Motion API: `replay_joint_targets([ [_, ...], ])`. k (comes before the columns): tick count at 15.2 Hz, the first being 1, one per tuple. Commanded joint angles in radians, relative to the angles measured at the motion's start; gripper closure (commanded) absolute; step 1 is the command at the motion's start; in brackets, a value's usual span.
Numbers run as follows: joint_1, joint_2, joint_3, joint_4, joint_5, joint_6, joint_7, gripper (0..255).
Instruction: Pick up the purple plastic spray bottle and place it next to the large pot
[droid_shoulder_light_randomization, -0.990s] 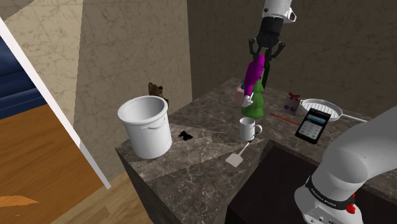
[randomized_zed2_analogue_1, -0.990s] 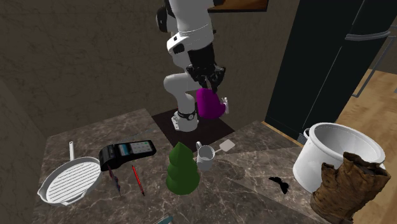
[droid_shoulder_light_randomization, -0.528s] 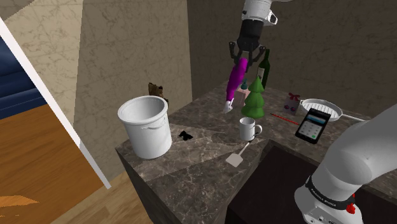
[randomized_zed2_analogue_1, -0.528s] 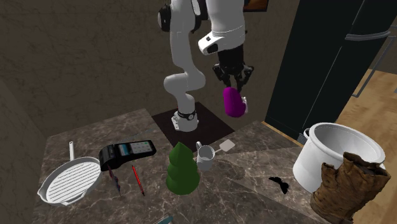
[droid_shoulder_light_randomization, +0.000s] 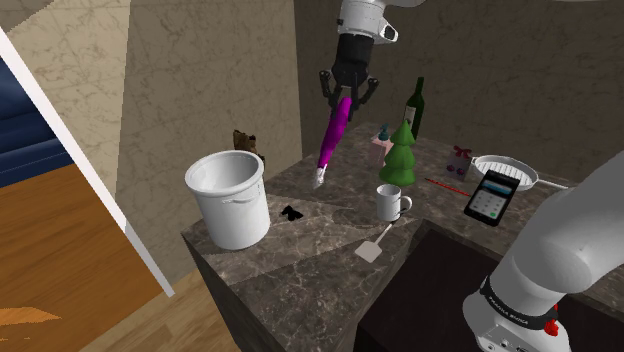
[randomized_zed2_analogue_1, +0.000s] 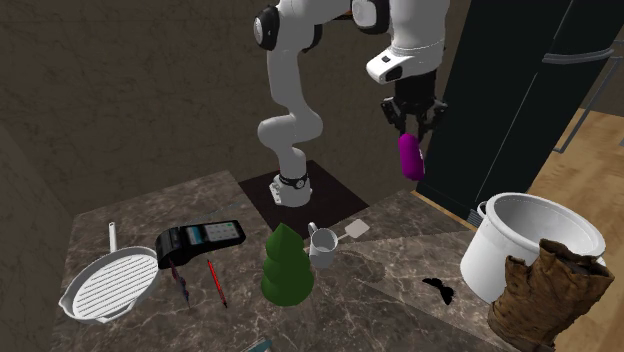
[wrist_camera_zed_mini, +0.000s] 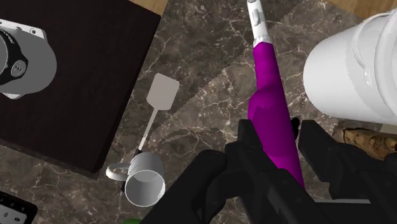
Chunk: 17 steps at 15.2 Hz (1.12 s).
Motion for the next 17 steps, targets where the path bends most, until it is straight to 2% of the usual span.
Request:
replay_joint_targets([
  [1,0.018,0.032,0.031,0.032,0.007,0.017,0.048,255],
  [5,0.055,0.111,0.092,0.110,0.008,0.050,0.141,255],
  [17,0.059,0.094,0.098,-0.066,0.018,0.202,0.093,255],
])
